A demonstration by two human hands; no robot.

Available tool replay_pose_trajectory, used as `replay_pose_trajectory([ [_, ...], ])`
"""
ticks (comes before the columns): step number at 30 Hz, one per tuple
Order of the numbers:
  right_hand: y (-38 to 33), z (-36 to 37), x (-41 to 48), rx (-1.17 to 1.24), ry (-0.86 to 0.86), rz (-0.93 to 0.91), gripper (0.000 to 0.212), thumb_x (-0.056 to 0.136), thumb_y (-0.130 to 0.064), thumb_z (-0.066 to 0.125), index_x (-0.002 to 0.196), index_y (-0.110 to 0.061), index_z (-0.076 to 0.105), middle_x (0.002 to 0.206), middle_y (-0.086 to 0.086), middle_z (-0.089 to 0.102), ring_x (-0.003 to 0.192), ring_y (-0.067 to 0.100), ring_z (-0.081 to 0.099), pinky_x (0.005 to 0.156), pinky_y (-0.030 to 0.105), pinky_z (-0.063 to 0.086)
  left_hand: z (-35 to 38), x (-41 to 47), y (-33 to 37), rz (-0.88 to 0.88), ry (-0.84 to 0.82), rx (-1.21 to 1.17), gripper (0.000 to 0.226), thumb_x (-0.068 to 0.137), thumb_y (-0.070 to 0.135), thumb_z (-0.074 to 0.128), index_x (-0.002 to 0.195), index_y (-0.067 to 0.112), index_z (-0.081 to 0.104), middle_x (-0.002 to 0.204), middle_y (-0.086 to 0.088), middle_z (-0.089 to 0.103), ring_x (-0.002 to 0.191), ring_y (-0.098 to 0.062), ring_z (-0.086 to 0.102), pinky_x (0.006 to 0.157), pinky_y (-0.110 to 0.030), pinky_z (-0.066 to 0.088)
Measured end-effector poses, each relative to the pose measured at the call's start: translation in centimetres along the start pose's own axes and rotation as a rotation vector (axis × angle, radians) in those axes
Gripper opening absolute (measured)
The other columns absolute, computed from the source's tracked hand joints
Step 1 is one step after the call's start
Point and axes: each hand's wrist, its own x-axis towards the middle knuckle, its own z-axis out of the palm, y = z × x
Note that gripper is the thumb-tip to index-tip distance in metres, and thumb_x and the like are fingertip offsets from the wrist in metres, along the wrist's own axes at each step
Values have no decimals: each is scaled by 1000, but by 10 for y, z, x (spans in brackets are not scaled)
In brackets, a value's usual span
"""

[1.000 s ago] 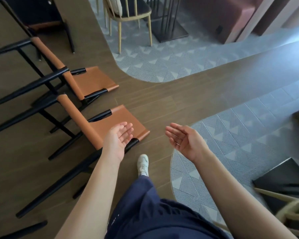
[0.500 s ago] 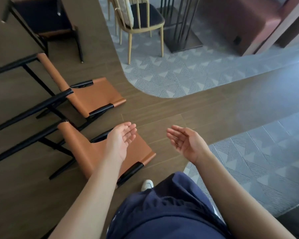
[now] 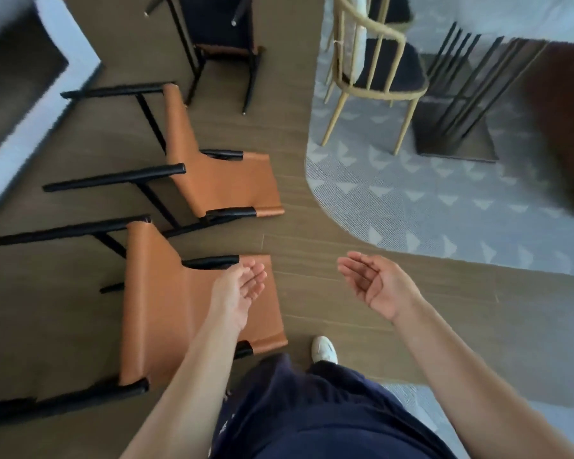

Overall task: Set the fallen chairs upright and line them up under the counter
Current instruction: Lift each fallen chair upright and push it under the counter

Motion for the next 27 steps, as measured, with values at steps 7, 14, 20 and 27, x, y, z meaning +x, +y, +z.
replay_pose_trajectory([
  [7,-47,8,38,-87,-98,78,26,99,-10,39,102,-5,64,85,10,76,70,18,74,55,23,57,10,-8,-8,19,114,-199,22,98,6,41,106,5,62,106,-13,70,102,-25,66,83,-35,51],
  [14,-42,40,64,-158,-159,151,27,99,-11,38,103,-5,65,87,9,77,73,17,75,58,23,57,2,-9,8,73,196,-276,18,99,8,43,104,6,61,108,-13,69,104,-25,65,85,-34,51],
  [20,-41,72,86,-241,-223,227,28,99,-10,39,103,-4,66,90,11,76,77,19,75,61,25,57,3,-7,12,103,265,-340,17,99,8,44,105,6,60,110,-13,69,105,-25,66,88,-34,51],
  [27,-78,112,144,-439,-316,323,30,99,-11,38,102,-6,67,90,9,77,78,18,75,62,23,58,32,28,18,98,409,-495,21,100,6,40,105,5,60,105,-12,70,101,-25,66,84,-34,51],
])
